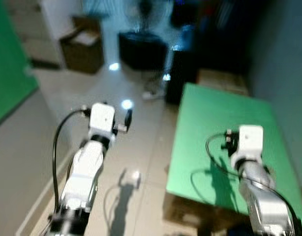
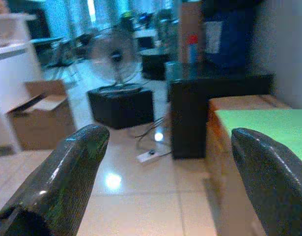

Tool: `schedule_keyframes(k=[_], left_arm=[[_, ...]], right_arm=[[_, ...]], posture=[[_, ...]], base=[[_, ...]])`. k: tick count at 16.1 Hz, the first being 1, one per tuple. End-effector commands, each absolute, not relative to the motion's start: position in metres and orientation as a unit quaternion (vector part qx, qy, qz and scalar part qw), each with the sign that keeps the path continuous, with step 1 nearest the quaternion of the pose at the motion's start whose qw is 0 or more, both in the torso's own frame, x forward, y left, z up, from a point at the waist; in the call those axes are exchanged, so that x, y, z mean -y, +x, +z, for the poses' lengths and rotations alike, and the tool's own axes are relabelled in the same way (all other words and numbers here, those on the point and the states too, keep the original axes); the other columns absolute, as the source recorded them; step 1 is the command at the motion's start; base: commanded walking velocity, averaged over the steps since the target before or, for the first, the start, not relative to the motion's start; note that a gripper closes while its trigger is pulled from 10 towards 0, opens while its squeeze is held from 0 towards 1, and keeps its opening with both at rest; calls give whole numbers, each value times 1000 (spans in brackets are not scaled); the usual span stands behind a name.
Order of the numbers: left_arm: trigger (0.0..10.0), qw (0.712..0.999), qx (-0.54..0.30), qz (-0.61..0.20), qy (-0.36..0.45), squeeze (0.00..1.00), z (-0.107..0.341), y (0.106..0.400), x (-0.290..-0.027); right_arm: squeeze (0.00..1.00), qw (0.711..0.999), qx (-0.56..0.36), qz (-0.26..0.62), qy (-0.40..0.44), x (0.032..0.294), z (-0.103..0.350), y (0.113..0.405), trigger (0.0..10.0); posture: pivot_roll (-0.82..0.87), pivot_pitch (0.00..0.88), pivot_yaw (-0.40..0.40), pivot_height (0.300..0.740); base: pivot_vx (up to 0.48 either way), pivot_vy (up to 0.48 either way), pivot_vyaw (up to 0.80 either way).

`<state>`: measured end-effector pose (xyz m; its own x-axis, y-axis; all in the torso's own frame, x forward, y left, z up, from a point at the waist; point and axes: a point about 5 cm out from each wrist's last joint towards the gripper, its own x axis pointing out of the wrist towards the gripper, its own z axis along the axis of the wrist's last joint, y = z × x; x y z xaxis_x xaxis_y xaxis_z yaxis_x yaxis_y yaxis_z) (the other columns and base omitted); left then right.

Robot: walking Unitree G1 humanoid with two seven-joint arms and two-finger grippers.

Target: Hang keys on a hook

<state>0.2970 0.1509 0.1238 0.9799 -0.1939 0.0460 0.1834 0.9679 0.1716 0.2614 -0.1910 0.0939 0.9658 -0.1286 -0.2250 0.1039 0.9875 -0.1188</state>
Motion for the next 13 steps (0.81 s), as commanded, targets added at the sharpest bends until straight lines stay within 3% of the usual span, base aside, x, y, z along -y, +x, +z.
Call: schedule_keyframes(k=[1,5,12,13], left_arm=[[10000,991,36,-94,90,0,126,298,-152],[10000,987,31,-123,99,0,120,293,-148],[10000,983,50,-145,96,0,125,290,-146],[10000,985,50,-141,83,0,126,291,-147]], right_arm=[[0,989,-121,-58,-54,190,94,261,10000],[0,989,-116,-51,-77,188,96,259,10000],[0,992,-102,0,-79,177,97,254,10000],[0,992,-102,1,-79,178,97,254,10000]], posture=[[-32,0,-20,740],[-57,0,2,740],[-70,0,13,740],[-71,0,14,740]], base=[[0,-454,-800],[0,-480,-713],[0,-480,0],[0,0,0]])
